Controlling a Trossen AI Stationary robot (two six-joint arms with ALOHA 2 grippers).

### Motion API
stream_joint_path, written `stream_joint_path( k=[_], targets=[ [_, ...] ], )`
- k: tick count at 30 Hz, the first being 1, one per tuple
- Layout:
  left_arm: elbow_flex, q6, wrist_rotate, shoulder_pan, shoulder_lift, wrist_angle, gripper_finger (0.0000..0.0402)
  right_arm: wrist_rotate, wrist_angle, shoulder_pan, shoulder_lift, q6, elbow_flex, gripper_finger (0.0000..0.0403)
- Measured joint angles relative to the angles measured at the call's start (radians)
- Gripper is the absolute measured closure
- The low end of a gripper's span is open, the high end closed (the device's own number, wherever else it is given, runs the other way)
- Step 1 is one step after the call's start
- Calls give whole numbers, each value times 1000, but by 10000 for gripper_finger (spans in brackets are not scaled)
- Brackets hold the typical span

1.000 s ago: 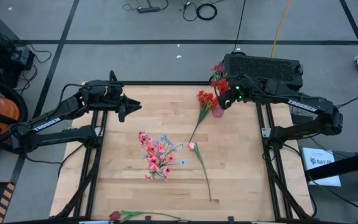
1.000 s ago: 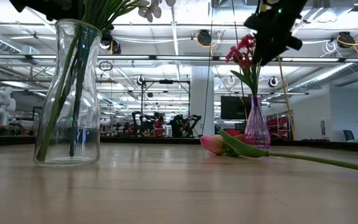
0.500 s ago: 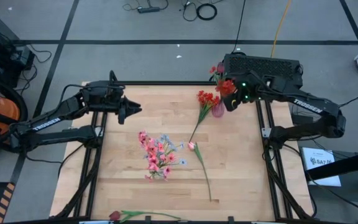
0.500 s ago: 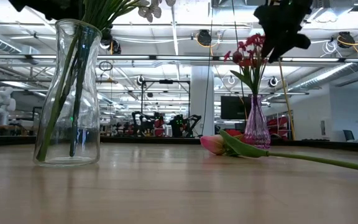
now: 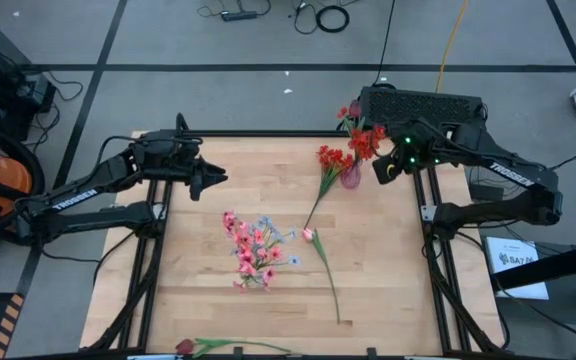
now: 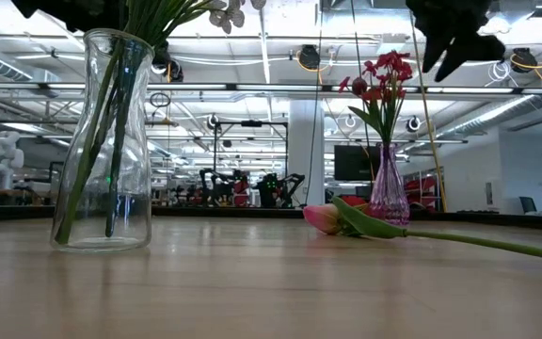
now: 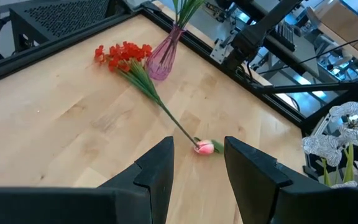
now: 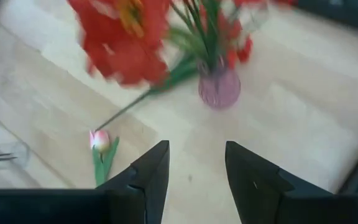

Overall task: Sort flowers into vase by color
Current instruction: Put the pink flower into the transparent vase

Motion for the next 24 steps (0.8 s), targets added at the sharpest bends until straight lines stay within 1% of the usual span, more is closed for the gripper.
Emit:
stream_joint_path(
  k=[4,8,10,13,18,21,24],
  targets=[
    [0,-6,0,0,0,-4,254,10,-87,65,-2,153,0,255],
    [0,2,0,0,0,-5,254,12,-71,187,-2,285,-24,255],
    [0,12,2,0,0,-6,254,30,-46,256,-2,354,-45,255],
    [0,20,13,0,0,-17,254,89,-6,367,-2,462,-84,255],
    [0,26,14,0,0,-75,254,113,75,526,-2,618,-155,255],
    [0,27,15,0,0,-109,254,116,173,606,-2,680,-207,255],
    [0,27,15,0,0,-136,254,147,304,676,3,728,-267,255]
  ],
)
